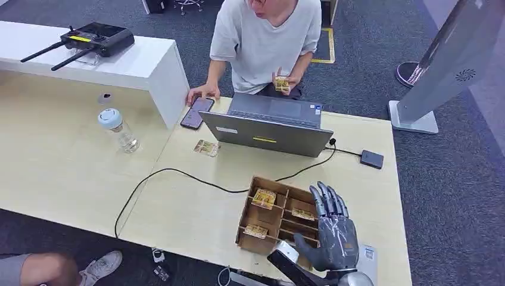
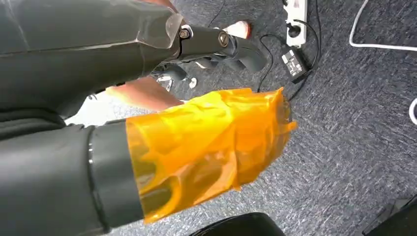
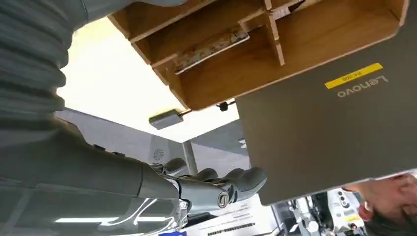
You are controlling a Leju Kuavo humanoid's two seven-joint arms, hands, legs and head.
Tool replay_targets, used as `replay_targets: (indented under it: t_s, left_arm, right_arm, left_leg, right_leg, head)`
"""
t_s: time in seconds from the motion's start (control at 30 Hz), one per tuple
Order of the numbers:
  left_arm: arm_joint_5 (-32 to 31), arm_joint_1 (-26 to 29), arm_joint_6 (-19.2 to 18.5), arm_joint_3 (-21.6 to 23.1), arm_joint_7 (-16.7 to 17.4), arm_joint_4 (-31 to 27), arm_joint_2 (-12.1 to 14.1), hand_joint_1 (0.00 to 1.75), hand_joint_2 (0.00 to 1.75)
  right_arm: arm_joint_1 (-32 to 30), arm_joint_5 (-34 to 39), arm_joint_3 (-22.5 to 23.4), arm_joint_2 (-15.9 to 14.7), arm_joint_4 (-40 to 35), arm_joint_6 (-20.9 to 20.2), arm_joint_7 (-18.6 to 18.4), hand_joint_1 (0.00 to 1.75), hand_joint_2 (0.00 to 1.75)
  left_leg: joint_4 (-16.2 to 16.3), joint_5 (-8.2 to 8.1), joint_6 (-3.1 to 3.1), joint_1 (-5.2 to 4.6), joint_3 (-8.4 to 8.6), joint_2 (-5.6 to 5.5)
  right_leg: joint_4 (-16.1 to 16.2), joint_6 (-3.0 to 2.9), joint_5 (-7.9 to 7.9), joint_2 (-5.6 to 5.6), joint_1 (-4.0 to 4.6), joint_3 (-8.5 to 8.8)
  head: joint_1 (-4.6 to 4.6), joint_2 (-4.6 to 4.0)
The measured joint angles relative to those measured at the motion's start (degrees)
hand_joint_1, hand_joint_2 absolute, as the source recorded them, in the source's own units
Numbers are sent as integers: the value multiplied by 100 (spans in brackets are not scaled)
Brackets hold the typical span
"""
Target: Pass the card to the sensor for recognition and then transmit it.
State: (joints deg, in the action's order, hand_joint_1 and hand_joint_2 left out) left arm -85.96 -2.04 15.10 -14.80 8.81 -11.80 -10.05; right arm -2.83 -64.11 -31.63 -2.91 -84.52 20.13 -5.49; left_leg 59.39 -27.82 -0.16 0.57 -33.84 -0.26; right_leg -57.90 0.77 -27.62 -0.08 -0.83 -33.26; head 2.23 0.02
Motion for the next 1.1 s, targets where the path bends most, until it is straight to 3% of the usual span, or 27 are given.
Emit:
replay_targets:
  t_s: [0.3,0.77,0.83,1.1]
  left_arm:
    - [2,10,2,2,-26,0,0,0,0]
    - [2,10,2,2,-29,0,0,0,0]
    - [2,11,2,2,-29,0,0,0,0]
    - [2,10,0,2,-37,0,0,0,0]
  right_arm:
    - [9,37,35,0,149,29,35,19,175]
    - [52,39,44,2,201,35,37,28,175]
    - [54,39,44,2,201,35,37,42,175]
    - [81,48,46,2,262,24,68,49,175]
  left_leg:
    - [0,0,0,0,0,0]
    - [0,0,0,0,0,0]
    - [0,0,0,0,0,0]
    - [0,0,0,0,0,0]
  right_leg:
    - [0,0,0,0,0,0]
    - [0,0,0,0,0,0]
    - [0,0,0,0,0,0]
    - [0,0,0,0,0,0]
  head:
    - [0,0]
    - [0,0]
    - [0,0]
    - [0,0]
